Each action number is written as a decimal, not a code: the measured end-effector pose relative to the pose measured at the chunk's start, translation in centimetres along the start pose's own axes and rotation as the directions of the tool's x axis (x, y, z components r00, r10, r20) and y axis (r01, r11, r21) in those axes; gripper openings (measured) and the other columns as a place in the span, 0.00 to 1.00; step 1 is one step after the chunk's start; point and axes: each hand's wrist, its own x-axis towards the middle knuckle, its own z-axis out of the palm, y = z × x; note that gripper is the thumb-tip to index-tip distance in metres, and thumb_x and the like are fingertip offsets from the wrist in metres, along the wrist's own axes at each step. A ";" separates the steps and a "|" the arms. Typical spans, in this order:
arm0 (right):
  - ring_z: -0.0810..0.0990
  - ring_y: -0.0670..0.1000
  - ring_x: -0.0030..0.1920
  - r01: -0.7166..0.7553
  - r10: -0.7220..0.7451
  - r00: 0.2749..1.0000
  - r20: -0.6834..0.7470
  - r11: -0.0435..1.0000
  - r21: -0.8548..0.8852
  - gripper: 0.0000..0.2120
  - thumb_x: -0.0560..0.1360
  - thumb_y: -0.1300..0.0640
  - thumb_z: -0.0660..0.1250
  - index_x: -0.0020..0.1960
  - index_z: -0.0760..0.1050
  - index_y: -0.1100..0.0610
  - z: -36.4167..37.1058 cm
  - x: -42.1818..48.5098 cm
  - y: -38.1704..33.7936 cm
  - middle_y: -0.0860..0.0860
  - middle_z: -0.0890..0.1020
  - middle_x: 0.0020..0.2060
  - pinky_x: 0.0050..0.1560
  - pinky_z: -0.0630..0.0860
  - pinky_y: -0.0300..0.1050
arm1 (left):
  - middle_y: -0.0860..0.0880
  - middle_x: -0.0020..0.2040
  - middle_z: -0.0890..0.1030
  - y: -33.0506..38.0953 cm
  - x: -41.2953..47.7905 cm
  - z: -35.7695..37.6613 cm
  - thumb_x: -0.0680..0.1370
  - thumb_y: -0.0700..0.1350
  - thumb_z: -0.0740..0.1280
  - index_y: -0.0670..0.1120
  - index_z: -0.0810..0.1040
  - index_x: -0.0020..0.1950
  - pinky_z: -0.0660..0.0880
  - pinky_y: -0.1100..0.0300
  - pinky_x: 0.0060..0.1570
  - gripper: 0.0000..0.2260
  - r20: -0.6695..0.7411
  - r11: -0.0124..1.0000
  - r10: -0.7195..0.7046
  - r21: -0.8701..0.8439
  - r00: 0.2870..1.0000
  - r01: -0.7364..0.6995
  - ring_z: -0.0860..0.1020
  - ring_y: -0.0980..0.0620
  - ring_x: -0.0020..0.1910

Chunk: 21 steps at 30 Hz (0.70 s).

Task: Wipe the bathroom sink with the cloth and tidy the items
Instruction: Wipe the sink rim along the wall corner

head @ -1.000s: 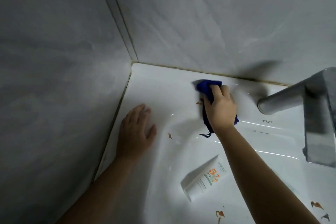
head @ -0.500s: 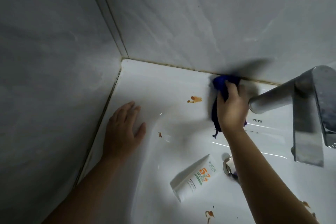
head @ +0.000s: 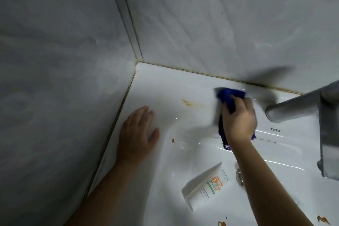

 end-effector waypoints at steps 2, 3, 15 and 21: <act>0.77 0.65 0.42 -0.109 0.109 0.993 -0.035 0.994 0.003 0.19 0.69 0.52 0.58 0.51 0.78 0.63 1.0 -0.4 -1.2 0.63 0.78 0.47 0.37 0.71 0.49 | 0.43 0.62 0.76 0.1 0.0 0.0 0.73 0.53 0.59 0.43 0.77 0.61 0.71 0.52 0.56 0.22 0.002 1.000 -0.014 -0.007 1.000 0.014 0.71 0.45 0.60; 0.77 0.64 0.42 -0.066 0.067 0.998 -0.008 0.998 0.015 0.17 0.69 0.52 0.60 0.49 0.78 0.63 2.1 -0.6 -2.9 0.63 0.78 0.46 0.36 0.72 0.49 | 0.43 0.62 0.76 0.1 0.0 0.0 0.73 0.53 0.59 0.43 0.77 0.61 0.71 0.52 0.56 0.22 0.004 1.000 -0.016 -0.008 1.000 0.016 0.71 0.45 0.60; 0.77 0.65 0.39 0.118 -0.118 0.993 -0.010 0.992 0.047 0.20 0.69 0.51 0.58 0.51 0.77 0.64 0.5 1.0 -0.9 0.64 0.78 0.44 0.36 0.73 0.49 | 0.43 0.62 0.76 0.2 -0.1 -0.1 0.73 0.52 0.59 0.42 0.77 0.60 0.71 0.52 0.56 0.22 -0.014 0.999 -0.019 -0.032 1.000 0.018 0.72 0.45 0.60; 0.77 0.61 0.33 0.426 -0.431 0.901 0.048 0.901 0.085 0.16 0.70 0.53 0.61 0.48 0.78 0.63 5.6 2.6 -7.8 0.62 0.79 0.40 0.29 0.74 0.45 | 0.42 0.62 0.76 -0.4 0.0 0.1 0.74 0.53 0.60 0.42 0.77 0.61 0.71 0.53 0.56 0.22 -0.013 0.999 0.027 -0.025 1.000 -0.027 0.73 0.44 0.60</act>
